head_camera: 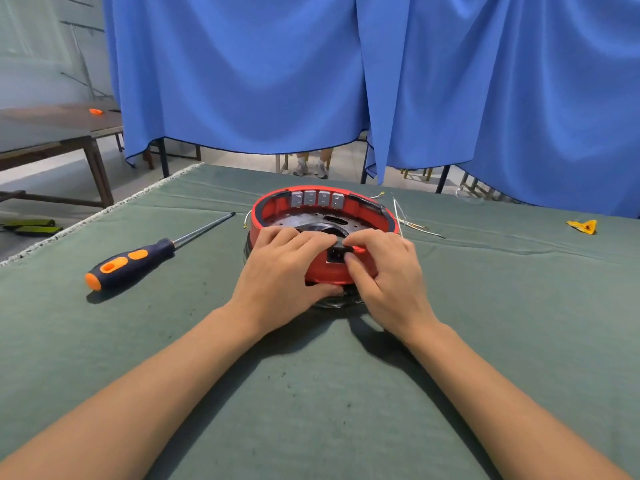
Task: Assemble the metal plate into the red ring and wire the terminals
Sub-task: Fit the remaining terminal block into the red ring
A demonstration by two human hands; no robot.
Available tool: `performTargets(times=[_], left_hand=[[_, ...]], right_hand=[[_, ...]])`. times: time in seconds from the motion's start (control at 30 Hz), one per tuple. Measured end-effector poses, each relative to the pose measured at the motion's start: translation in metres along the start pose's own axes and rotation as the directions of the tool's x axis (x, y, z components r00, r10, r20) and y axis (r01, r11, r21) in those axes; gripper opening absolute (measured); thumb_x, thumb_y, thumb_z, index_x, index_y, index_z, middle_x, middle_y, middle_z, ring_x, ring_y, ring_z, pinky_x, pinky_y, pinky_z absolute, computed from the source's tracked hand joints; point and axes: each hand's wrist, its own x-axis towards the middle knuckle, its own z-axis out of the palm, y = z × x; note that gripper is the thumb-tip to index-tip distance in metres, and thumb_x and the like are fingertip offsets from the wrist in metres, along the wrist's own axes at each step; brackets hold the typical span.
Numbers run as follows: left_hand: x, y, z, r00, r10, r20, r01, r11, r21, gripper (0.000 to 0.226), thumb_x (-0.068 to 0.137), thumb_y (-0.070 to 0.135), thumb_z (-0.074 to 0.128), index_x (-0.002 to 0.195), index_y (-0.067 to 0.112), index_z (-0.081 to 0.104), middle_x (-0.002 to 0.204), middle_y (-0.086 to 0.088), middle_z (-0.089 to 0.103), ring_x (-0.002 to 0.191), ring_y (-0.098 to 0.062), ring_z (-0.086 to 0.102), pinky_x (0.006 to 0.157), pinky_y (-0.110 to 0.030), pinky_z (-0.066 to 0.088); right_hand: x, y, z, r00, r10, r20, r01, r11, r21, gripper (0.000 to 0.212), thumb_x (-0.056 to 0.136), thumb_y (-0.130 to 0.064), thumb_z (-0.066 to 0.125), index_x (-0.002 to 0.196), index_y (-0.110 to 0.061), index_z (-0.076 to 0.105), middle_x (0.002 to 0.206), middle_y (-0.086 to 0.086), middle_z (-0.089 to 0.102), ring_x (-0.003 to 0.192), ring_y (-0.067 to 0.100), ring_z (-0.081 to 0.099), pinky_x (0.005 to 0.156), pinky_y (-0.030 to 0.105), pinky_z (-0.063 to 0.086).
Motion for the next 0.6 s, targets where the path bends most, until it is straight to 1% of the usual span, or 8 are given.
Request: performTargets(times=[0.1, 0.17, 0.27, 0.37, 0.43, 0.5, 0.57, 0.6], left_hand=[[0.0017, -0.0015, 0.0017, 1.0, 0.006, -0.01, -0.006, 0.999, -0.044, 0.057, 0.065, 0.044, 0.074, 0.111, 0.012, 0.066, 0.108, 0.0, 0.07, 0.092, -0.025, 0.063, 0.088, -0.04, 0.038], [0.0015, -0.0032, 0.0037, 1.0, 0.021, -0.018, -0.022, 0.998, -0.054, 0.055, 0.067, 0.044, 0.074, 0.111, 0.011, 0.066, 0.107, 0.0, 0.069, 0.09, -0.026, 0.063, 0.087, -0.04, 0.039], [0.001, -0.0052, 0.0061, 0.998, 0.067, -0.012, -0.068, 0.997, -0.04, 0.05, 0.071, 0.044, 0.072, 0.108, 0.011, 0.067, 0.109, 0.0, 0.069, 0.088, -0.027, 0.062, 0.085, -0.042, 0.039], [0.0001, -0.0043, 0.0061, 0.997, 0.079, -0.002, -0.079, 0.997, -0.023, 0.047, 0.074, 0.043, 0.07, 0.108, 0.01, 0.067, 0.11, -0.001, 0.068, 0.089, -0.027, 0.061, 0.086, -0.041, 0.038], [0.001, -0.0028, 0.0036, 0.998, 0.059, 0.014, -0.059, 0.998, -0.033, 0.048, 0.073, 0.043, 0.071, 0.108, 0.011, 0.066, 0.106, -0.001, 0.068, 0.092, -0.026, 0.061, 0.088, -0.039, 0.037], [0.0021, -0.001, 0.0004, 0.999, 0.027, 0.032, -0.025, 0.997, -0.073, 0.047, 0.075, 0.046, 0.068, 0.108, 0.013, 0.065, 0.103, 0.001, 0.067, 0.095, -0.022, 0.059, 0.09, -0.038, 0.037], [0.0032, 0.0023, -0.002, 0.998, -0.056, 0.019, 0.058, 0.977, -0.203, 0.041, 0.08, 0.05, 0.057, 0.104, 0.017, 0.065, 0.097, 0.008, 0.065, 0.093, -0.015, 0.056, 0.089, -0.034, 0.036], [0.0043, 0.0043, -0.0033, 0.99, -0.14, -0.001, 0.134, 0.944, -0.301, 0.039, 0.082, 0.051, 0.051, 0.099, 0.019, 0.066, 0.091, 0.011, 0.064, 0.09, -0.01, 0.055, 0.087, -0.032, 0.035]], right_hand=[[0.0015, -0.0032, 0.0023, 0.999, 0.033, -0.031, -0.032, 0.999, 0.034, 0.013, 0.084, -0.024, 0.055, 0.092, -0.017, 0.063, 0.089, -0.008, 0.065, 0.088, 0.008, 0.051, 0.09, 0.034, 0.035], [0.0012, -0.0031, 0.0028, 0.998, 0.043, -0.042, -0.041, 0.998, 0.046, 0.016, 0.083, -0.029, 0.053, 0.089, -0.017, 0.063, 0.085, -0.008, 0.063, 0.085, 0.008, 0.05, 0.089, 0.033, 0.035], [0.0019, -0.0055, 0.004, 0.999, 0.002, -0.034, -0.003, 0.999, -0.035, 0.023, 0.083, -0.034, 0.05, 0.084, -0.014, 0.062, 0.081, -0.005, 0.061, 0.082, 0.014, 0.052, 0.085, 0.031, 0.035], [0.0037, -0.0054, 0.0055, 1.0, -0.019, -0.016, 0.018, 0.996, -0.086, 0.018, 0.085, -0.03, 0.053, 0.083, -0.013, 0.06, 0.08, -0.003, 0.059, 0.08, 0.015, 0.052, 0.084, 0.03, 0.035], [0.0025, -0.0048, 0.004, 1.0, 0.011, -0.014, -0.011, 1.0, -0.028, 0.016, 0.085, -0.03, 0.052, 0.086, -0.016, 0.061, 0.083, -0.005, 0.06, 0.084, 0.01, 0.05, 0.087, 0.03, 0.036], [0.0001, -0.0028, 0.0029, 1.0, 0.015, -0.021, -0.015, 1.0, -0.012, 0.023, 0.085, -0.034, 0.048, 0.092, -0.018, 0.063, 0.091, -0.007, 0.063, 0.092, 0.006, 0.05, 0.091, 0.03, 0.036], [-0.0014, 0.0009, 0.0002, 0.997, 0.057, -0.058, -0.059, 0.997, -0.041, 0.033, 0.087, -0.038, 0.041, 0.101, -0.018, 0.064, 0.1, -0.007, 0.063, 0.103, 0.01, 0.049, 0.094, 0.03, 0.034], [-0.0007, 0.0039, -0.0025, 0.991, 0.104, -0.089, -0.108, 0.993, -0.039, 0.037, 0.087, -0.04, 0.039, 0.105, -0.019, 0.063, 0.103, -0.008, 0.062, 0.107, 0.011, 0.048, 0.093, 0.029, 0.032]])
